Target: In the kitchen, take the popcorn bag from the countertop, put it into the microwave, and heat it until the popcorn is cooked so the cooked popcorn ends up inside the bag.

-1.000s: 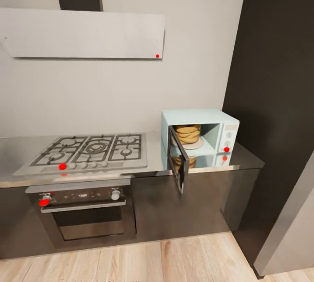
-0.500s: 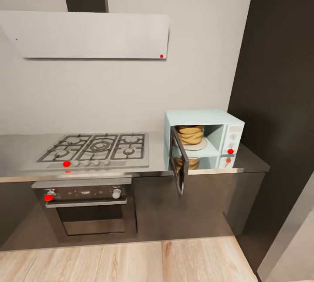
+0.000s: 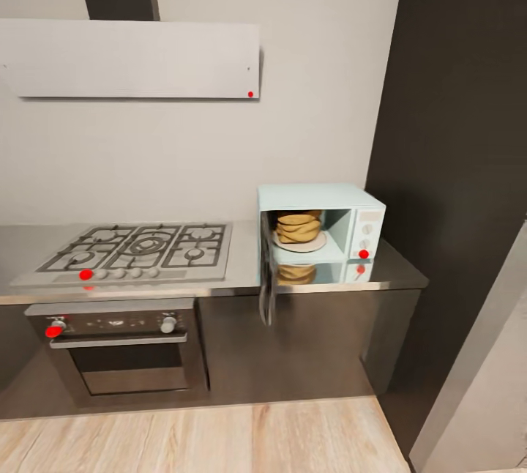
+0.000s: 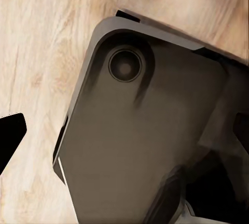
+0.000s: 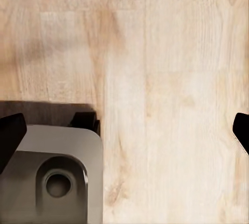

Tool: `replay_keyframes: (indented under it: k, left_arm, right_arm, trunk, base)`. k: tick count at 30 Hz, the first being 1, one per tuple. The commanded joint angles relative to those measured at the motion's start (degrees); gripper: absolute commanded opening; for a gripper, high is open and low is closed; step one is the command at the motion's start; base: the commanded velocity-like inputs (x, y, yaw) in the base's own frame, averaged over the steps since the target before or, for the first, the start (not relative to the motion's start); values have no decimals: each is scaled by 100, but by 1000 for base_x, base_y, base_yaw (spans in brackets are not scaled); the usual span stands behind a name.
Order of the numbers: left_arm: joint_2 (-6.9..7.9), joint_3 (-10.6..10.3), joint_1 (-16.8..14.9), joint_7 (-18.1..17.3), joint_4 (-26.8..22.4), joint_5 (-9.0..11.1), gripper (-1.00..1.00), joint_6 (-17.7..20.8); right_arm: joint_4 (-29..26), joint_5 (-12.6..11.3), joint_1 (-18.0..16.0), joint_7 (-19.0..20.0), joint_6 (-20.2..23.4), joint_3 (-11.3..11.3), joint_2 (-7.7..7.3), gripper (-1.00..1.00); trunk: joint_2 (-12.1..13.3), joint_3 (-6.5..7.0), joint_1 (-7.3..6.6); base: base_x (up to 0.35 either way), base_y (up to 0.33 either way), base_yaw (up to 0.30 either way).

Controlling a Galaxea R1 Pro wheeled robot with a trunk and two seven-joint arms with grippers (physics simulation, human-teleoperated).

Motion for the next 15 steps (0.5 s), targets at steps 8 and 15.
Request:
replay_keyframes:
  k: [8, 15]
  left_arm:
    - [0, 3, 1, -9, -3, 30, 100, -10]
    - [8, 5, 3, -8, -5, 38, 100, -10]
  right_arm:
    - [10, -46, -7, 36, 25, 51, 3, 100]
    - [10, -52, -7, 19, -19, 51, 2, 100]
  trunk:
    - [-4, -6, 0]
    - [-4, -6, 0]
  base:
    - [0, -213, 0]
    - [0, -34, 139]
